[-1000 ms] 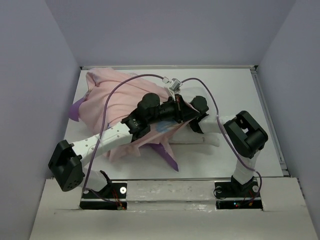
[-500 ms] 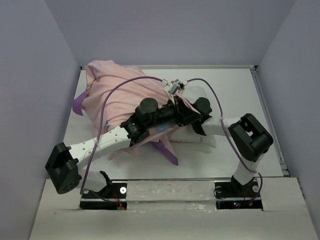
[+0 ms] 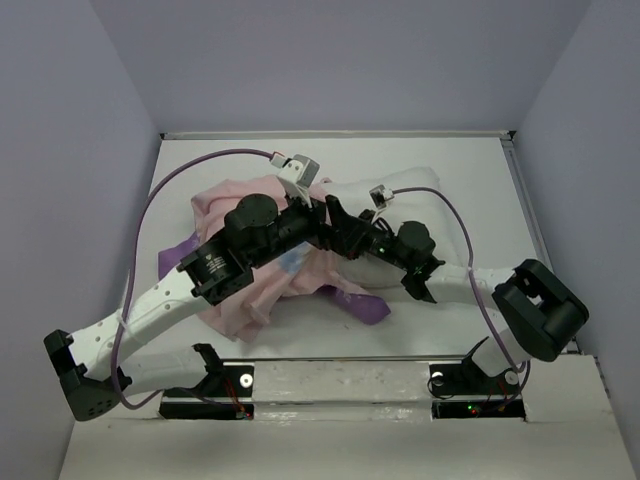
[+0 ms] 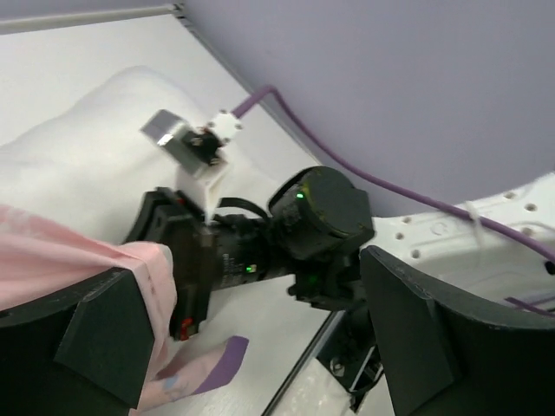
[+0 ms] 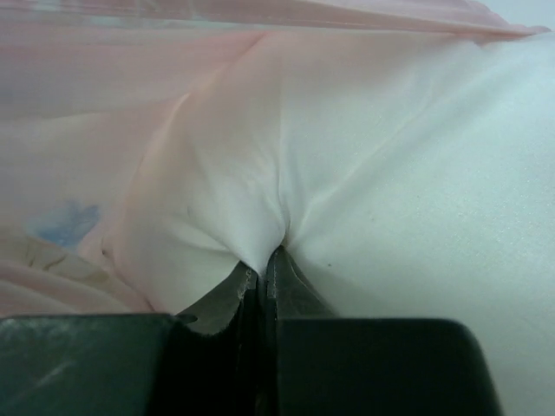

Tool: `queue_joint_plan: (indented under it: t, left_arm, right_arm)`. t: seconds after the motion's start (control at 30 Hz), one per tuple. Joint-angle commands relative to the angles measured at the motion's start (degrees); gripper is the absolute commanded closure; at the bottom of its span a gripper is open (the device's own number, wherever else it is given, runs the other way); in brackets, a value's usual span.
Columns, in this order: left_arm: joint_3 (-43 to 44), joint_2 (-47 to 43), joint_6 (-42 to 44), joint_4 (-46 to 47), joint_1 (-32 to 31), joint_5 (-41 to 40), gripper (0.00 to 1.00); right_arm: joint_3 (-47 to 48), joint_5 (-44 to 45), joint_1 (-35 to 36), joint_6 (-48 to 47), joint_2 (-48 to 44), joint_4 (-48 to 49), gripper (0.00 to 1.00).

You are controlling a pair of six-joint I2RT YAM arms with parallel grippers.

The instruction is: Put the pillow into the pillowcase

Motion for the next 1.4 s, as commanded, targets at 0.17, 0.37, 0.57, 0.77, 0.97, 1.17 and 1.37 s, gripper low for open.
queue_joint_plan:
  t: [0.17, 0.37, 0.57, 0.77, 0.97, 1.17, 1.37]
  left_arm:
    - [7.1, 1.7, 2.7, -15.6, 7.9, -23.6, 0.01]
    - [9.0, -0.2, 3.2, -24.3, 7.9, -37.4, 0.04]
    - [14.0, 6.3, 6.4, -25.5, 10.6, -27.3, 0.05]
    - [19.7, 20.3, 10.2, -29.1, 11.0, -22.7, 0.08]
    - [17.3, 25.6, 10.7, -28.1, 11.3, -21.4, 0.16]
    - [15.3, 26.7, 11.6, -25.0, 11.6, -24.3, 0.75]
    - [11.2, 17.9, 12.5, -14.2, 11.6, -24.7, 1.0]
  right_arm:
    - [0.6, 29.3, 10.7, -14.5, -8.5, -15.8, 0.98]
    - [3.4, 39.0, 18.7, -18.3, -7.2, -24.8, 0.72]
    - [4.0, 40.2, 18.7, -19.4, -9.9, -30.7, 0.48]
    - [1.7, 41.6, 19.3, -18.6, -15.3, -37.0, 0.35]
    - [0.2, 40.3, 19.3, -18.4, -17.6, -38.0, 0.35]
    - [-1.3, 40.4, 19.3, -17.9, -18.9, -38.0, 0.35]
    - [-2.0, 43.9, 19.3, -21.8, -23.3, -40.6, 0.31]
